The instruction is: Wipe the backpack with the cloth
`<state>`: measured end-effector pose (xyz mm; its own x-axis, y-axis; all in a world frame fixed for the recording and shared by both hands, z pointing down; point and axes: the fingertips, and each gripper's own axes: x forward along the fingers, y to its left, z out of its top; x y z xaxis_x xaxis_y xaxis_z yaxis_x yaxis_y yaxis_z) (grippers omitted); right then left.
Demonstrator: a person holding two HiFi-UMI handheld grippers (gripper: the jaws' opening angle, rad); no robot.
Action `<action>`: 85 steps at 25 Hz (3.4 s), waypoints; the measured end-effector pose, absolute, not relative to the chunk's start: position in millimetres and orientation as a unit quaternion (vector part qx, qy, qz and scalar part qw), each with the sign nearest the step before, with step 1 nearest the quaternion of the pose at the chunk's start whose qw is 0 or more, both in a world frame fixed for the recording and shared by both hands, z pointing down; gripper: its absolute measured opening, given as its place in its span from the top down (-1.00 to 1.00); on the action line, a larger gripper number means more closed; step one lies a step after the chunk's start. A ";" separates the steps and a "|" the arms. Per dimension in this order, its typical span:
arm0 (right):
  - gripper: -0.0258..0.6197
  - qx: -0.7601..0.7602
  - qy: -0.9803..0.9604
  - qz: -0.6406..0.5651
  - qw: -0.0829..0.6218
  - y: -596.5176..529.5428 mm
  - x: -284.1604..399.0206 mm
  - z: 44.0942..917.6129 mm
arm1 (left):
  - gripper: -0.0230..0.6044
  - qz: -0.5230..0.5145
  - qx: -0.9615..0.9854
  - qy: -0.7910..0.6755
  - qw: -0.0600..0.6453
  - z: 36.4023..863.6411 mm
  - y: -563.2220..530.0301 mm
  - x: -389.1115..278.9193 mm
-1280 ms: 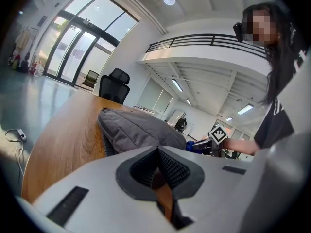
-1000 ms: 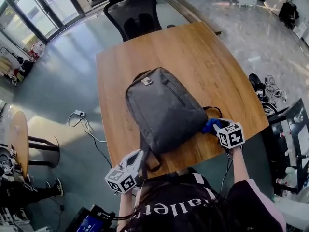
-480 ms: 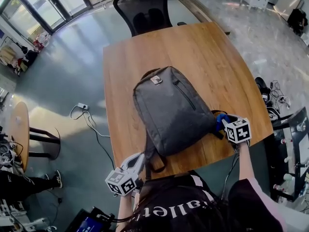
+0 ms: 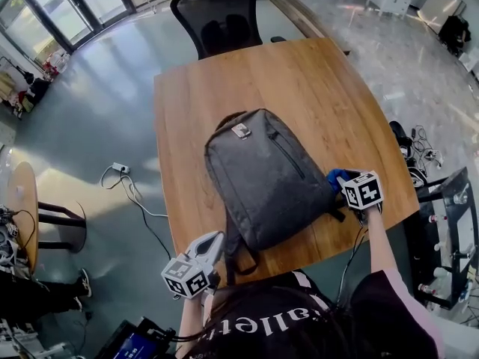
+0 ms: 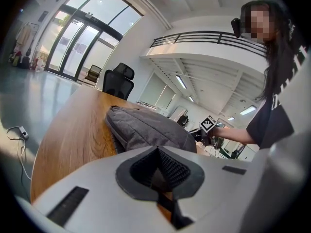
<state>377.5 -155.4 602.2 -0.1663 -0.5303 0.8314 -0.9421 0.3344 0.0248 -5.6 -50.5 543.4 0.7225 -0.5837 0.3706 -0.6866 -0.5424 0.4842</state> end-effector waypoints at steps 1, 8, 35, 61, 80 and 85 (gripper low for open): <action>0.63 0.513 -0.717 0.262 0.393 -160.3 376.4 601.9 | 0.93 0.082 0.875 -0.363 0.312 543.9 -53.0 -6.3; 0.63 0.511 -0.720 0.266 0.388 -198.6 368.4 600.5 | 0.93 0.082 0.870 -0.364 0.322 552.7 -62.7 -16.1; 0.63 0.470 -0.743 0.227 0.418 -419.1 273.4 589.8 | 0.93 0.079 0.854 -0.365 0.362 583.7 -92.2 -59.1; 0.63 0.384 -0.751 0.168 0.509 -468.3 177.5 590.8 | 0.93 0.050 0.834 -0.396 0.381 611.3 -105.6 -95.4; 0.63 0.244 -0.810 0.081 0.528 -421.8 27.0 576.7 | 0.93 0.022 0.830 -0.407 0.381 601.7 -95.2 -97.6; 0.63 0.204 -0.827 0.066 0.519 -393.8 -9.8 570.3 | 0.93 0.021 0.828 -0.421 0.371 597.6 -98.2 -106.4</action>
